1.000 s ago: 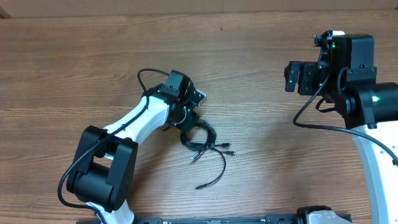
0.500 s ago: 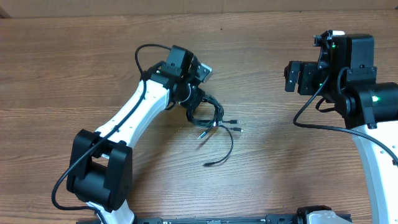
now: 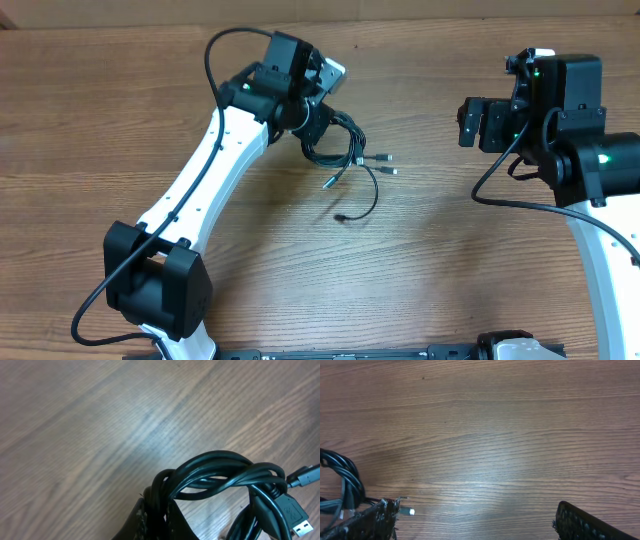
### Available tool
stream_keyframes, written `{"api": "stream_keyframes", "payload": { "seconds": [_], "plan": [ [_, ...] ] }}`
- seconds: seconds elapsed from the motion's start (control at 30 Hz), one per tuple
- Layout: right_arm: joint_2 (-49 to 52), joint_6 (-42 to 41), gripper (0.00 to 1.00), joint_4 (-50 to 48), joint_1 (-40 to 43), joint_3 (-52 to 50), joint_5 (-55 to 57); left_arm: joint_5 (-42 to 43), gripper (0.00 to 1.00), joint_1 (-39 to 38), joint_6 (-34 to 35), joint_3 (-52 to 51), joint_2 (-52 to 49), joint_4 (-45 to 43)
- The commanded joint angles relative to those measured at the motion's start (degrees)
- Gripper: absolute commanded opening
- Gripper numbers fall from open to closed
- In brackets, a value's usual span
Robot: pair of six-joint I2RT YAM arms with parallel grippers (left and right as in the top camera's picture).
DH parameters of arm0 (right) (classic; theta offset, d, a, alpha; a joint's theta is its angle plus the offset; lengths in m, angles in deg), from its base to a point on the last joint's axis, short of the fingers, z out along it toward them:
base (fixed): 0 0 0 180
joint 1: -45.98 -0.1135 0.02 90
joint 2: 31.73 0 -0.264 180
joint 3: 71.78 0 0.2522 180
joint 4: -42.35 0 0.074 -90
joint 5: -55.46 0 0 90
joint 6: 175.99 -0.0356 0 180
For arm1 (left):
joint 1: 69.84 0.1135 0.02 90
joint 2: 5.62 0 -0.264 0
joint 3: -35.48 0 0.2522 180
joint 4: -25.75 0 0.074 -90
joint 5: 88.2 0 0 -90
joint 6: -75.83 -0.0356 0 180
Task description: Untangle cables
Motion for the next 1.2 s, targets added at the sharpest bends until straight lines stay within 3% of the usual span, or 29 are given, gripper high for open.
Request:
{"api": "stream_keyframes", "payload": {
  "seconds": [0.0,0.47,0.6,0.83,1.17],
  "plan": [
    [0.2,0.2,1.00,-0.3,-0.3,1.5,0.4,-2.1,0.04,-0.4,0.6,5.0,-0.5,1.3],
    [3.7,0.0,1.00,0.5,-0.3,1.5,-9.6,-5.1,0.05,-0.3,0.6,18.5,-0.4,5.5],
    [4.0,0.0,1.00,0.0,-0.3,1.5,-17.8,-5.1,0.04,-0.4,0.6,22.3,-0.4,6.6],
    [4.0,0.0,1.00,-4.4,-0.3,1.5,-36.7,-4.8,0.05,-0.4,1.7,22.9,-0.4,6.6],
    [4.2,-0.2,1.00,-8.8,-1.9,1.5,-41.7,-4.4,0.05,-2.7,4.0,22.9,-0.4,2.2]
  ]
}}
